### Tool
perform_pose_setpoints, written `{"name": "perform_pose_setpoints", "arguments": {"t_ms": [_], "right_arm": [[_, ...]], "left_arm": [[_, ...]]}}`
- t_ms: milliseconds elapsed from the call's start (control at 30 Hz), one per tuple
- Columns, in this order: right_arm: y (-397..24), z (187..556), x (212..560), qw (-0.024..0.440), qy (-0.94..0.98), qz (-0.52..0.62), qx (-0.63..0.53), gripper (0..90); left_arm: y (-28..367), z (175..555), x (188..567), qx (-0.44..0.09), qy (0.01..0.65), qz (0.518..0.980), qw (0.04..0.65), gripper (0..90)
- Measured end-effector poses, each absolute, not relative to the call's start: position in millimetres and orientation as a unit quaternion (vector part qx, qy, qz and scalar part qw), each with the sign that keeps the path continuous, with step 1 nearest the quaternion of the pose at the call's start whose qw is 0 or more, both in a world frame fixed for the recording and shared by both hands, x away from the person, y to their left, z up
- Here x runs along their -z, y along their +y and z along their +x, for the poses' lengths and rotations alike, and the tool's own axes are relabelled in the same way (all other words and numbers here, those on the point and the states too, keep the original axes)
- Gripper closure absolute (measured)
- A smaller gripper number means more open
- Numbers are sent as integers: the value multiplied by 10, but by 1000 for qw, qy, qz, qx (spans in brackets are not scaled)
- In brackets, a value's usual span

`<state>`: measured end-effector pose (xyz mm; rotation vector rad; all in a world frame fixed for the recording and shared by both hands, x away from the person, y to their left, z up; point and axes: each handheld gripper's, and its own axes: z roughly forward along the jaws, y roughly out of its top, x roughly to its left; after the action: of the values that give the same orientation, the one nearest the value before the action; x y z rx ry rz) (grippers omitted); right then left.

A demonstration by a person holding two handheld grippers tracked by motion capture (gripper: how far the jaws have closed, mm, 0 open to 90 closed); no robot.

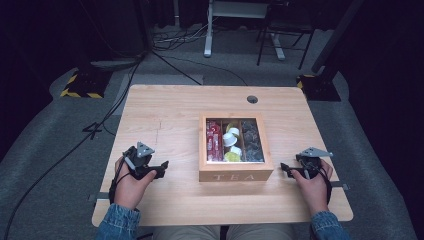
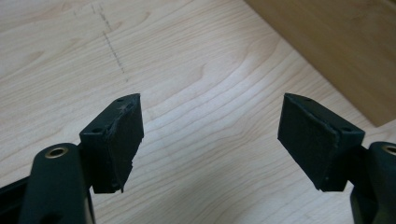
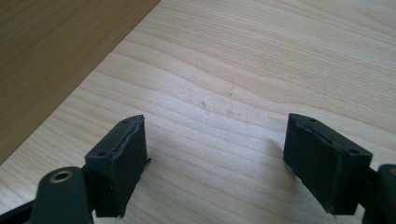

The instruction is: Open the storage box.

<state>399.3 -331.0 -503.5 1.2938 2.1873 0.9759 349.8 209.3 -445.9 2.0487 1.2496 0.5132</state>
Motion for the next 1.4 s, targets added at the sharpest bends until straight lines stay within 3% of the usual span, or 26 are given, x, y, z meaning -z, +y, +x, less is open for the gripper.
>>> {"name": "perform_pose_setpoints", "arguments": {"t_ms": [433,667,800,1400], "right_arm": [[-3310,3993,5035,209,786,465,-350,213],[-3309,3993,5035,207,786,464,-351,208],[-3310,3994,5035,208,788,462,-350,208],[-3310,3994,5035,208,787,463,-350,207]], "left_arm": [[1840,3357,4209,-196,438,796,368,258],[1719,3311,4173,-156,425,802,391,257],[1668,3294,4158,-161,418,805,389,258],[1226,3242,4429,-141,388,815,407,305]]}}
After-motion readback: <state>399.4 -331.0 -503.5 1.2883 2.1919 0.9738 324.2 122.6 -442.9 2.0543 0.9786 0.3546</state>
